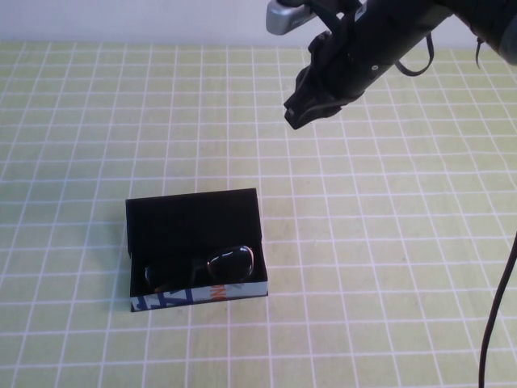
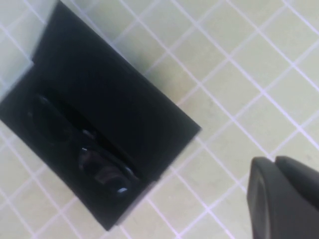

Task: Return glasses to glasses case
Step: Close the glasses case

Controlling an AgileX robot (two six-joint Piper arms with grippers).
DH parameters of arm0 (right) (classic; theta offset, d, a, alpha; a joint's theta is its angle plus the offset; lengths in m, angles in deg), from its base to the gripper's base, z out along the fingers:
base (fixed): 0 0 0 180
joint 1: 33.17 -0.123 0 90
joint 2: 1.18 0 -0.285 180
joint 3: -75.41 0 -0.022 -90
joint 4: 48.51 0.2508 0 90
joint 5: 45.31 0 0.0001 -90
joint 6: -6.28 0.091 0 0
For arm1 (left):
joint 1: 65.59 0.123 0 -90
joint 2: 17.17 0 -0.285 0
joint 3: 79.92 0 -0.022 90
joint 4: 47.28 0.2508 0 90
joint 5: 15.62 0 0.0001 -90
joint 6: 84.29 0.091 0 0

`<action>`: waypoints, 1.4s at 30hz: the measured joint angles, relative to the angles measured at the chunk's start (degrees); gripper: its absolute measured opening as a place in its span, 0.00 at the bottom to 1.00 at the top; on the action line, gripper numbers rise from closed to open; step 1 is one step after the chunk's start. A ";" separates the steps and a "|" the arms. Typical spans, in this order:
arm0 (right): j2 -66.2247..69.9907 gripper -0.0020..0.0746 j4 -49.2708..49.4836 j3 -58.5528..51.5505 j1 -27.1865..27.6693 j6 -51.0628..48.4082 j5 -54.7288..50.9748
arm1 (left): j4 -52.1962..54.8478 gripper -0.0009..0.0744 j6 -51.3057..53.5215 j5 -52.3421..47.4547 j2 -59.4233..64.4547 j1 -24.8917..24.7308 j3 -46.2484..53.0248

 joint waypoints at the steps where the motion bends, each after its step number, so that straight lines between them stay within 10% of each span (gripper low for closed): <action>1: 0.00 0.01 1.05 0.00 0.00 0.00 0.00 | -0.03 0.01 -0.93 1.49 0.00 0.00 0.00; 12: 2.76 0.01 4.62 0.00 0.00 0.11 -0.02 | -1.19 0.01 -11.27 -5.77 6.90 -1.22 -4.24; 21: 4.56 0.01 4.75 0.00 0.00 0.19 -0.02 | -1.80 0.01 -6.55 -20.09 38.94 -13.25 -21.61; 30: 4.56 0.01 4.75 0.00 0.00 0.33 -0.02 | -23.20 0.01 24.09 -27.60 66.30 -19.57 -33.79; 42: 4.56 0.01 4.75 0.00 0.00 2.18 0.11 | -63.90 0.01 68.93 -34.30 83.97 -12.29 -37.18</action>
